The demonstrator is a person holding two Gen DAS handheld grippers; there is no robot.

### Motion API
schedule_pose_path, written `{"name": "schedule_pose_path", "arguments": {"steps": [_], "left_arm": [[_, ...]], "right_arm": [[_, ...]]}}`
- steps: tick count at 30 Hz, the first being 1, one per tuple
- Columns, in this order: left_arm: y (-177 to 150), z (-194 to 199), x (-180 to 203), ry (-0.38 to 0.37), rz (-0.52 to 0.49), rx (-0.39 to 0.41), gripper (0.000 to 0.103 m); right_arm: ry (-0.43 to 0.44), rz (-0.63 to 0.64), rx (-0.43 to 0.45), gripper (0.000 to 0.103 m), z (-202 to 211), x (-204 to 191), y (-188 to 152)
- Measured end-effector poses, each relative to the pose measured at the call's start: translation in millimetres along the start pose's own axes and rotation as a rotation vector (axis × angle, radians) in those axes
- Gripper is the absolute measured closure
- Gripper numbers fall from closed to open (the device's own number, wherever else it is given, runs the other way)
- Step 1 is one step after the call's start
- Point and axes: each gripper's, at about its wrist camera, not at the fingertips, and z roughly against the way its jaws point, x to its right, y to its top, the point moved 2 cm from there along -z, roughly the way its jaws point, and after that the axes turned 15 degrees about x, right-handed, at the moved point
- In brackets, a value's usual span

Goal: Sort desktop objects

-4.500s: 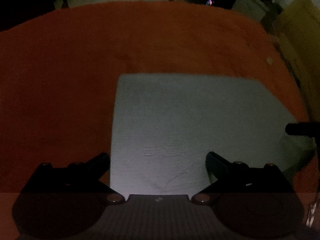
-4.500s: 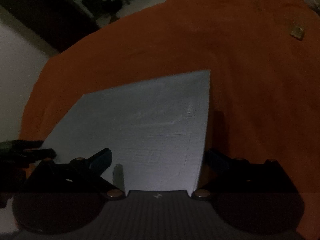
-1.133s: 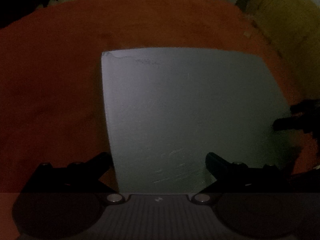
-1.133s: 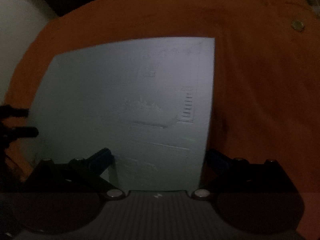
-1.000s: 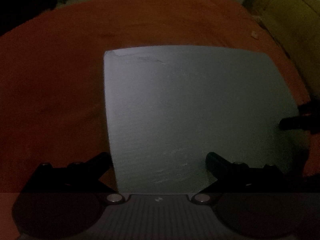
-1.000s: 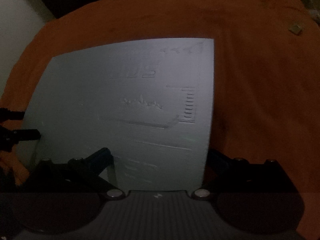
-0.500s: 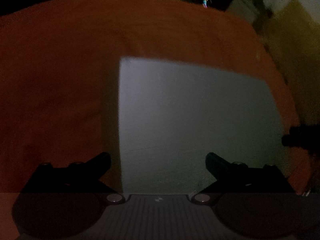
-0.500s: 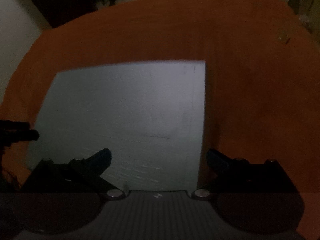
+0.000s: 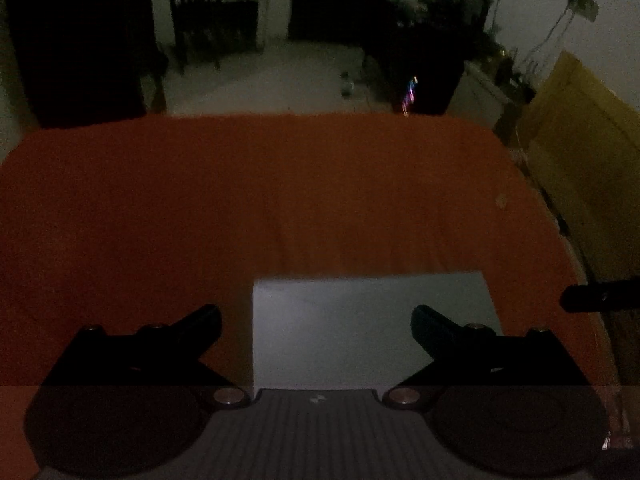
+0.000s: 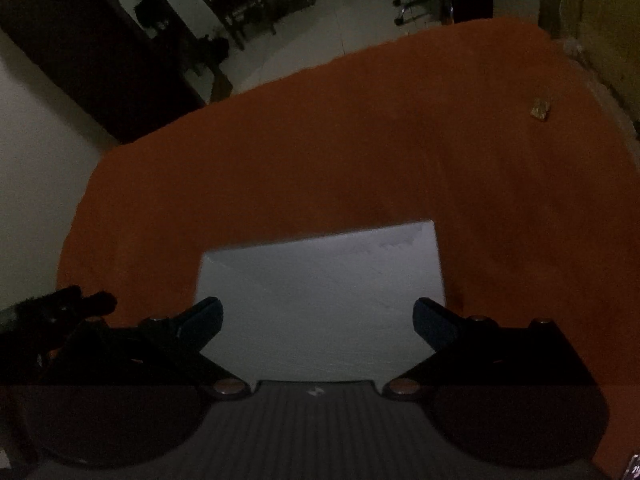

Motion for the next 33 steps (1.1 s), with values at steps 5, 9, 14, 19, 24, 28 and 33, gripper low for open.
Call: {"name": "schedule_pose_path", "arguments": {"steps": [5,9,14,19,24,28,33], "left_arm": [[-12.4,26.9,16.9,0.039,0.074,0.004,0.001],[-44.2,34.5,31.8,-0.007,0.010,-0.016,0.001],[-75.2,-10.4,23.7,-0.075,-0.111,-0.115,0.001],[-87.6,-102.1,-25.7,-0.100,-0.096,-0.188,0.001],[-118.9,-164.5,-78.2,-0.110,-0.054,-0.272,0.001],[-144.0,-171.6,-86.8,-0.267,-0.021,-0.279,0.000],[-159.6,-179.5,-82.8,-0.290,0.122,-0.310,0.000]], "right_arm": [[0.007,0.078,0.068,0.000,20.9,-35.5,-15.2],[0.056,0.090,0.054,0.000,21.2,-42.0,-48.6],[0.037,0.170,-0.061,0.000,-23.9,-24.8,-64.0],[0.017,0.247,-0.074,0.000,-93.3,31.8,-51.9],[-0.016,0.317,-0.117,0.000,-140.1,90.2,-56.9],[0.016,0.262,-0.222,0.000,-157.7,116.2,-81.9],[0.121,0.144,-0.328,0.000,-174.5,110.3,-112.3]]}}
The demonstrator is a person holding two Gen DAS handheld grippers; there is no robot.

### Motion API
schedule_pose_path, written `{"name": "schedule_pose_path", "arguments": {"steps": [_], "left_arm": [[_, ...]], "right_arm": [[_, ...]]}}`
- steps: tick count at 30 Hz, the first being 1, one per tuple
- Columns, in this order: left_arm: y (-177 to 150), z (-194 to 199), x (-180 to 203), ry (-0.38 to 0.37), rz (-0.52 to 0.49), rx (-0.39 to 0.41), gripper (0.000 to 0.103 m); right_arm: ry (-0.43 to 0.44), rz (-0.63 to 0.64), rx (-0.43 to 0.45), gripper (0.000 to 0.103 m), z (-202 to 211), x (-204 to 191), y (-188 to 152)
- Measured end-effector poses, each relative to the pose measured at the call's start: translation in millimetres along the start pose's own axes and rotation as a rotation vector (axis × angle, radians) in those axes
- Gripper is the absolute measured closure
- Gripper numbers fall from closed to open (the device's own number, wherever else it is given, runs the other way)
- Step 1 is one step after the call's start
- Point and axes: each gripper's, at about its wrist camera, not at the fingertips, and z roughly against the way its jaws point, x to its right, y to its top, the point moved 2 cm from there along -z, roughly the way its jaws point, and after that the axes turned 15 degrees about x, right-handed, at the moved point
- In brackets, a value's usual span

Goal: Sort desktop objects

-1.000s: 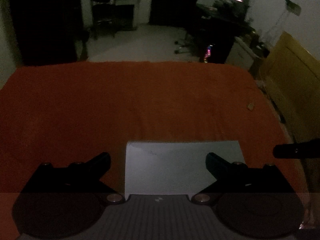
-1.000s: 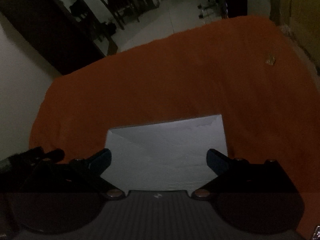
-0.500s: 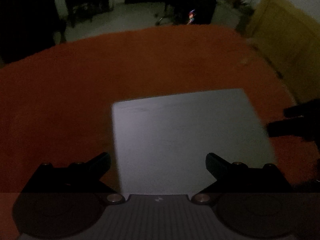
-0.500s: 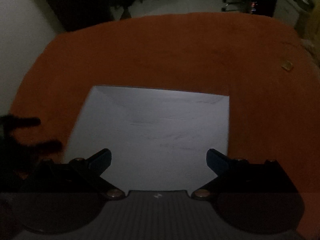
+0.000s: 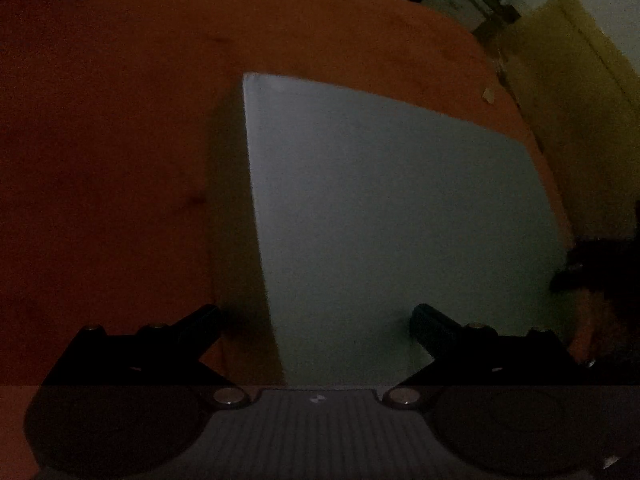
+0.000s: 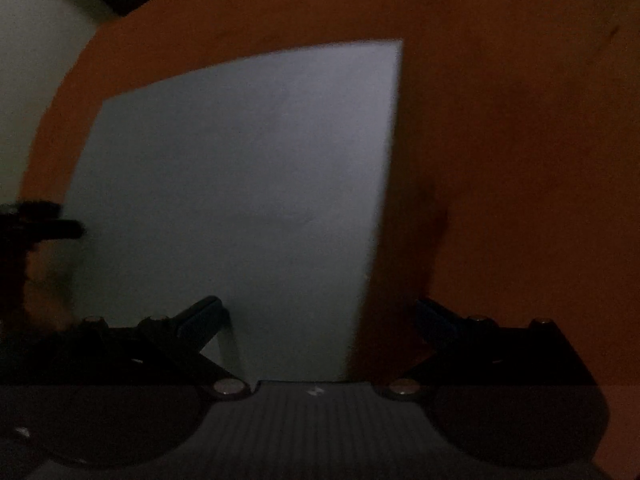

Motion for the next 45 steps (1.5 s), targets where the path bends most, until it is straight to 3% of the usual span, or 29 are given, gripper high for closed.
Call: {"name": "schedule_pose_path", "arguments": {"steps": [2,6,9,12,16,19,21,25,27,30,38,45], "left_arm": [[-3.3,-2.4,1.9,0.000,0.015,0.008,0.000],[6.5,5.1,18.0,0.007,0.026,-0.033,0.001],[19.4,27.4,28.9,-0.023,0.036,0.004,0.001],[13.9,41.7,53.0,-0.103,-0.023,-0.009,0.001],[-0.8,42.0,85.5,0.075,-0.250,0.036,0.001],[8.7,43.0,65.1,0.149,-0.159,0.100,0.001],[18.2,31.0,47.1,0.201,-0.104,0.098,0.001],[4.6,-3.9,0.6,0.121,0.116,-0.026,0.000],[-9.2,-14.1,-4.8,0.030,0.192,-0.021,0.000],[-18.1,-20.3,12.7,-0.030,0.129,0.003,0.000],[-1.8,-15.1,37.9,-0.028,0.120,-0.016,0.000],[7.1,11.3,64.1,-0.053,0.028,-0.007,0.000]], "right_arm": [[0.004,-0.025,-0.004,0.000,-8.4,-6.3,-3.1],[-0.033,0.041,0.012,0.000,0.2,-26.2,4.4],[0.015,0.011,0.064,0.000,18.6,-20.1,16.3],[0.076,0.020,0.077,0.000,36.0,-28.1,15.9],[-0.048,0.139,0.026,0.000,26.7,-46.0,5.9],[-0.127,0.132,-0.033,0.000,4.9,-45.4,-7.3],[-0.123,0.109,-0.038,0.000,-5.5,-40.8,-10.9],[-0.070,-0.024,-0.044,0.000,-22.8,-29.6,-12.3],[-0.062,-0.048,-0.038,0.000,-27.6,-29.1,-10.6],[-0.061,-0.055,-0.025,0.000,-33.6,-30.3,-10.2],[-0.075,-0.052,0.023,0.000,-23.6,-36.4,-20.5],[-0.060,0.009,0.056,0.000,-4.3,-48.4,-24.6]]}}
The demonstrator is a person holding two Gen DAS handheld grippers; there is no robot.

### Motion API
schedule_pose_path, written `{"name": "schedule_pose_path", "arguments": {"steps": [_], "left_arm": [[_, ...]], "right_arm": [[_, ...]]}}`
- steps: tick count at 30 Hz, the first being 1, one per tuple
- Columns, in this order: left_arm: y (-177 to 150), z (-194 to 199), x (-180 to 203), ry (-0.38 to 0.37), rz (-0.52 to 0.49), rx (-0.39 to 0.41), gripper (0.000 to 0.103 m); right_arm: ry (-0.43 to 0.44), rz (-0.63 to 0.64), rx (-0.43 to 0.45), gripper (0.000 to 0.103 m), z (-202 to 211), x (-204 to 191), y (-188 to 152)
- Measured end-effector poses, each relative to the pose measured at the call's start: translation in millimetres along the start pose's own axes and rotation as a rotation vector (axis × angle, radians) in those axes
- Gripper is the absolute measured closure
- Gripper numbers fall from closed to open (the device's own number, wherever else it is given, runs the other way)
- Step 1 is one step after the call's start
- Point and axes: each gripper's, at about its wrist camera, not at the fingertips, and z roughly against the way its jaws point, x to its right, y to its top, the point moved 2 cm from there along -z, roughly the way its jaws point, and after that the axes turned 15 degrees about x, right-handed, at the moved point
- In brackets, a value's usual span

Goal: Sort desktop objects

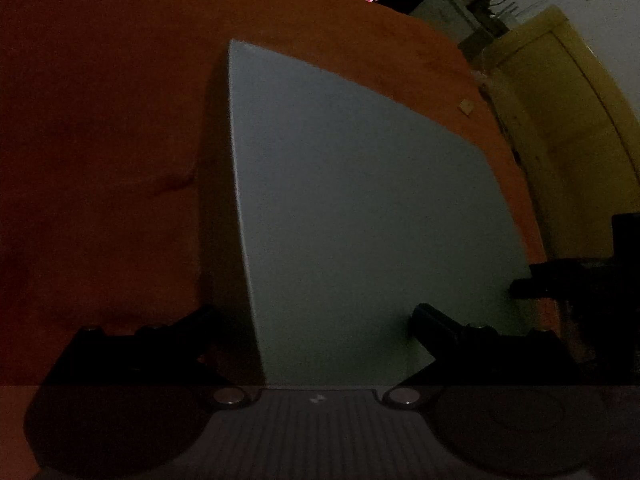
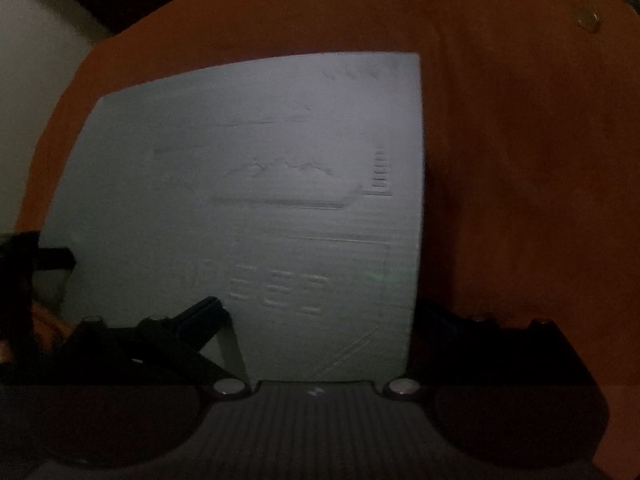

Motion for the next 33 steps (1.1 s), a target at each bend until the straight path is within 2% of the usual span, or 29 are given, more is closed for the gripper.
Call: {"name": "schedule_pose_path", "arguments": {"steps": [8,11,14,16,18,20,21,24,26,28,31,33], "left_arm": [[-17.7,-7.5,19.6,0.024,-0.068,-0.089,0.000],[-18.3,-14.6,20.3,0.020,-0.075,-0.090,0.000],[-14.7,-4.7,17.2,0.040,-0.053,-0.078,0.000],[-3.2,1.6,24.1,0.068,-0.073,-0.030,0.000],[4.7,6.8,28.9,0.132,-0.165,0.032,0.000],[9.8,7.0,31.9,0.212,-0.259,0.071,0.000],[9.7,2.2,30.1,0.241,-0.274,0.059,0.000],[3.2,-10.0,12.5,0.253,-0.198,-0.009,0.000],[-1.9,-17.7,1.2,0.243,-0.155,-0.035,0.000],[-4.8,-20.0,-8.4,0.194,-0.103,-0.020,0.000],[-10.7,-29.5,-10.1,0.099,-0.048,-0.073,0.000],[-16.5,-33.8,0.0,0.072,-0.077,-0.090,0.000]], "right_arm": [[-0.012,0.012,-0.074,0.000,12.1,12.7,-19.4],[-0.023,0.075,-0.086,0.000,7.4,7.3,-33.6],[-0.028,0.033,-0.076,0.000,7.9,10.1,-32.5],[-0.022,0.003,-0.051,0.000,10.3,12.4,-30.5],[-0.019,0.000,-0.010,0.000,11.4,9.5,-29.1],[-0.042,0.022,-0.023,0.000,-0.1,0.8,-32.0],[-0.053,0.033,-0.037,0.000,-3.0,-0.7,-34.0],[-0.053,0.033,-0.062,0.000,-8.9,-1.0,-40.5],[-0.052,0.032,-0.075,0.000,-14.0,-1.9,-40.0],[-0.040,0.023,-0.077,0.000,-16.1,0.3,-41.6],[-0.023,-0.019,-0.077,0.000,-16.7,3.1,-44.9],[-0.018,-0.025,-0.071,0.000,-18.0,3.1,-47.5]]}}
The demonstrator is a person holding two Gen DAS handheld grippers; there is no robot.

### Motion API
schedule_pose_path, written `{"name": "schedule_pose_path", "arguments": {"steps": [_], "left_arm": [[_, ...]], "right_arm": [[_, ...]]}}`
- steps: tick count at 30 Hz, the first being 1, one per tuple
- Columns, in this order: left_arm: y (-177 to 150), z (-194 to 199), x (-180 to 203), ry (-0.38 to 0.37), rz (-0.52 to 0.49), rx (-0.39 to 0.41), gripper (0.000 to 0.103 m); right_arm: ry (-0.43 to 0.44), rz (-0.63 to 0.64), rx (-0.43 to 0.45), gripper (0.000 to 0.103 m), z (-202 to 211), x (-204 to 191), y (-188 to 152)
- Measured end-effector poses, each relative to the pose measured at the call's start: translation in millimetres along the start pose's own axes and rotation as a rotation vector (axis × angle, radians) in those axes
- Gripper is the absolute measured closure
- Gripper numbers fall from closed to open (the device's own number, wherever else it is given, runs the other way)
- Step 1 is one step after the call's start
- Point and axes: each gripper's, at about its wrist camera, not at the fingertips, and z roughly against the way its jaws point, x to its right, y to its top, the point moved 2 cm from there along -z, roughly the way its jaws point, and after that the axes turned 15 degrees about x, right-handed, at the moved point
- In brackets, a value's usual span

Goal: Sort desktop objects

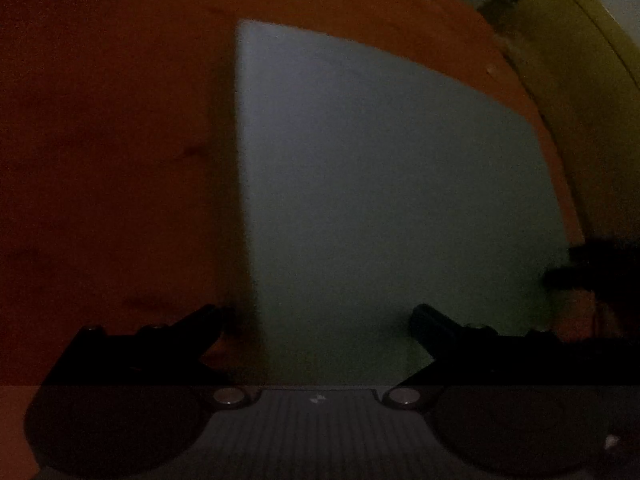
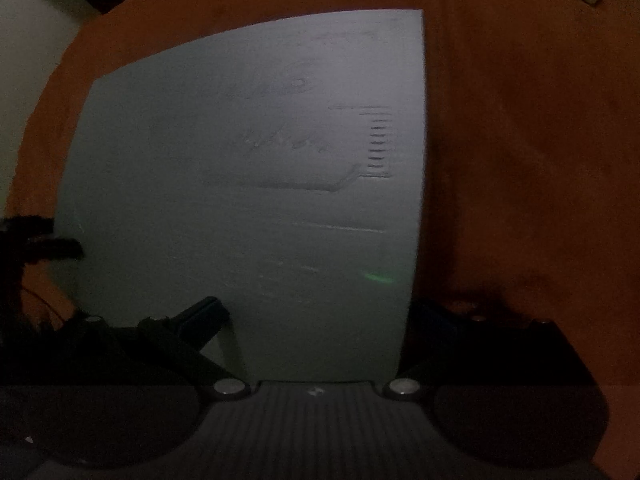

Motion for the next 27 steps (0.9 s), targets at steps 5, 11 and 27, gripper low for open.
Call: {"name": "schedule_pose_path", "arguments": {"steps": [5,11,27], "left_arm": [[0.6,-1.0,18.3,0.042,-0.021,0.001,0.000],[4.3,-6.0,27.1,0.106,0.012,-0.003,0.000],[91.0,-71.8,24.4,0.156,0.054,0.141,0.000]], "right_arm": [[-0.024,0.034,0.006,0.000,3.4,-1.1,10.5],[-0.083,0.082,-0.007,0.000,-3.7,-10.1,12.4],[-0.092,-0.017,0.118,0.000,-38.3,8.7,93.8]]}}
